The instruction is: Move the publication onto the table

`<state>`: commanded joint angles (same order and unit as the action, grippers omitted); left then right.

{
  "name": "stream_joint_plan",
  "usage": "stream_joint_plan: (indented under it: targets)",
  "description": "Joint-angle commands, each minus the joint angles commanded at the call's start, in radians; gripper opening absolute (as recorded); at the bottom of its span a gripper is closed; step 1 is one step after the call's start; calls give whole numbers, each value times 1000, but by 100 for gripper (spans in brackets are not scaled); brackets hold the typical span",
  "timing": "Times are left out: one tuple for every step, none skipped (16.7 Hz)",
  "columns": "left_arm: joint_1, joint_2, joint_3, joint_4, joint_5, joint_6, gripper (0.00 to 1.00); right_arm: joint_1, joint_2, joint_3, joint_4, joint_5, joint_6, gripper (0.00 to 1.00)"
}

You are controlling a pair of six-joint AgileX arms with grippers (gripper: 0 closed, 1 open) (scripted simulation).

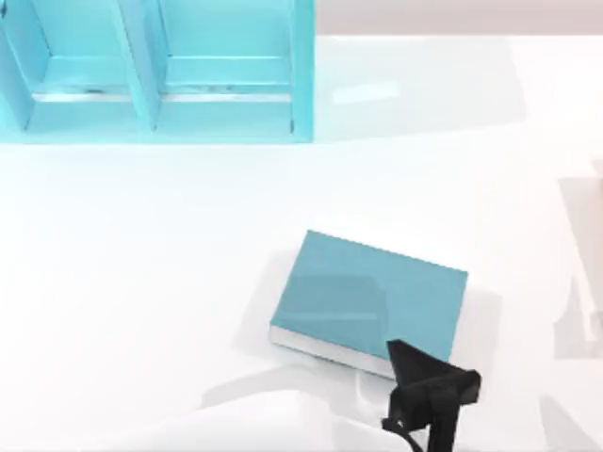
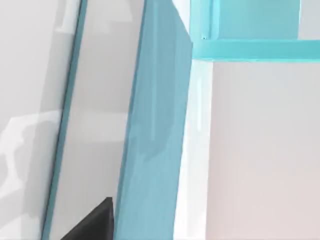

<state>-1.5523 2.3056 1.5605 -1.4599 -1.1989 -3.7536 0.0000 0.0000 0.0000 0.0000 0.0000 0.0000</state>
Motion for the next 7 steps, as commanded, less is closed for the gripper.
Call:
stream_joint_plan:
  targets:
    - [-17,8,8,-61,6,-54,100,0,0,0,0,0,0,100]
    - [-32,16,15,-111,10,-100,100,0,0,0,0,0,0,100]
    - [-44,22,20,-151,14,-137,100,0,0,0,0,0,0,100]
    - [-54,27,23,-180,16,-165,100,0,0,0,0,0,0,100]
    - [-60,30,26,-199,18,-183,100,0,0,0,0,0,0,100]
    - [-62,31,26,-207,19,-190,100,0,0,0,0,0,0,100]
    - [-62,31,26,-207,19,-190,100,0,0,0,0,0,0,100]
